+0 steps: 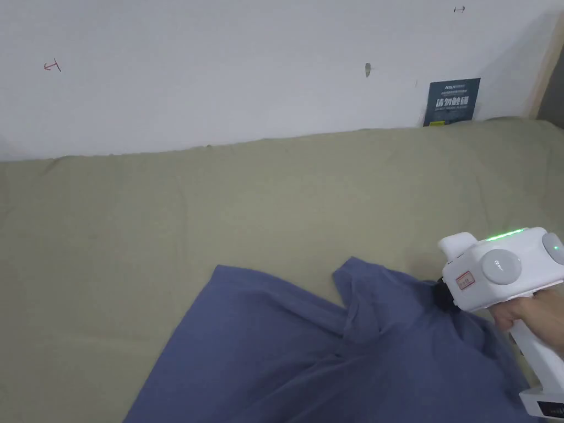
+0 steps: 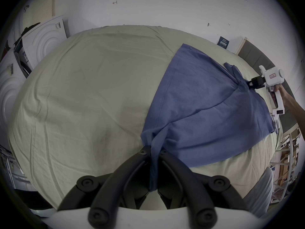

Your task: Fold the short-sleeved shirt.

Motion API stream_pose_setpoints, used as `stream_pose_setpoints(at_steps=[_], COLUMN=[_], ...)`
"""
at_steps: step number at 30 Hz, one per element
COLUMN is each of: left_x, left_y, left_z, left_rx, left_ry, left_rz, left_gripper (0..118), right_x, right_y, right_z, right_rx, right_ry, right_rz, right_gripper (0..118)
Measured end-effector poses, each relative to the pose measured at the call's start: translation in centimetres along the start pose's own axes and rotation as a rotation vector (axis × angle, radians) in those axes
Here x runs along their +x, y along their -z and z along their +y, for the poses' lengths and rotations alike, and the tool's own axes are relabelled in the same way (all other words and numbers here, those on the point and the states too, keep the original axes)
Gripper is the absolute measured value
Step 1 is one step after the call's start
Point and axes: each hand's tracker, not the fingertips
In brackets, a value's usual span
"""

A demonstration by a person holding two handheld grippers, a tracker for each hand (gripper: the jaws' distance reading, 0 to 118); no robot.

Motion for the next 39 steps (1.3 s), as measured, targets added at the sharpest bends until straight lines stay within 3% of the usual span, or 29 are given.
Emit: stream_pose_setpoints(at_steps=[13,23,29,39], left_x=[-0.6,1.2,2.9,5.2], left_y=[-3.6,-16.0,-25.8,-35.4], left_z=[0.4,5.8,9.4,14.9], left_rx=[0.114,0.417,0.574,0.665], left_ry=[-0.069,-0.096,-0.039,-0.013], left_rz=[0.008,-0.014,0.013,0.074], left_gripper=[3,3,3,3], right_x=[-0.8,-0.7,-0.6,-0.5], right_y=[-15.8,-33.1,-41.5,-47.7], right_z=[-3.3,-8.2,-7.8,-4.6], right_rx=[0.233,0.531,0.655,0.761], right_ry=[-0.005,0.038,0.056,0.072], right_rz=[0.016,-0.030,-0.064,-0.109], right_gripper=[5,5,5,5])
